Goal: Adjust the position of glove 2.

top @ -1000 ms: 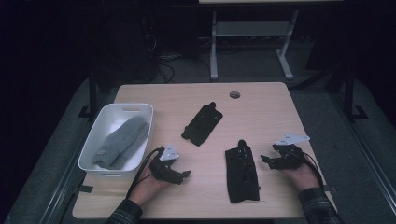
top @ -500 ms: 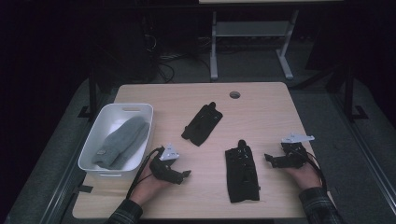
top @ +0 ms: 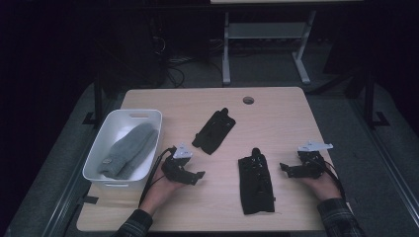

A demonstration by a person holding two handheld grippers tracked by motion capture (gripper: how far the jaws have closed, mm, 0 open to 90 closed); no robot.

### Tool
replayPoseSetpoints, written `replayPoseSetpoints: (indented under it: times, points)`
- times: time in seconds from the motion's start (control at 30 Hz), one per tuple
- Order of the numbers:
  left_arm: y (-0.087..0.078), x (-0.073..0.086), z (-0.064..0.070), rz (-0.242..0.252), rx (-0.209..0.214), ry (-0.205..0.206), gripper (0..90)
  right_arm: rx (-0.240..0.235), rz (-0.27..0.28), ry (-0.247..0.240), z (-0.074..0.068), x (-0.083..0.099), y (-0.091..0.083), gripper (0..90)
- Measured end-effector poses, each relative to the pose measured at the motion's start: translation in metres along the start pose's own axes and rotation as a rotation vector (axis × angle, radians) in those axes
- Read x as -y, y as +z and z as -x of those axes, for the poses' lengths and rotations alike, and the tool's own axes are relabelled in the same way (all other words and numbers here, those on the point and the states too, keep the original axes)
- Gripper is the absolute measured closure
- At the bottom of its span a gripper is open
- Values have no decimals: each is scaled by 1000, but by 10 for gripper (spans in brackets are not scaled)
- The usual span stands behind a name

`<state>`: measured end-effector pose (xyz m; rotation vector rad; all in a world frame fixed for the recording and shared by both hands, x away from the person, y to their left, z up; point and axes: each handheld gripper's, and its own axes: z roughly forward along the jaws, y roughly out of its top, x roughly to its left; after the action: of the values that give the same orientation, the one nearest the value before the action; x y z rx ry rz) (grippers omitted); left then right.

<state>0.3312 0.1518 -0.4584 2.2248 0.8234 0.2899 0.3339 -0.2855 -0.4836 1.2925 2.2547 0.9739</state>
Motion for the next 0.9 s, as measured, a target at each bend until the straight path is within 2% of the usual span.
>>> replayPoseSetpoints:
  times: [0.07,0.23,0.3,0.37,0.4,0.47,0.53,0.67,0.77,0.9]
  points:
    - [2,-6,-2,-7,-4,1,222,0,0,0,0,0,0,97]
    - [7,-22,-9,2,-24,19,421,1,-1,2,0,0,0,97]
    - [10,-30,-13,0,-33,11,496,-1,-2,5,0,0,0,97]
    - [15,-39,-19,3,-32,15,596,-1,-3,6,-1,0,0,97]
    - [17,-42,-20,1,-31,10,688,-1,-3,6,-1,0,0,97]
    - [21,-49,-24,0,-55,23,803,-1,-3,6,-1,0,0,97]
    - [26,-58,-30,5,-55,8,892,-1,-3,6,-1,0,0,97]
    - [36,-72,-39,11,-59,12,893,-1,-3,6,-1,0,0,97]
    - [45,-81,-46,21,-77,-1,893,-1,-3,6,-1,0,0,97]
    - [59,-88,-57,16,-70,-23,893,-1,-3,6,-1,0,0,97]
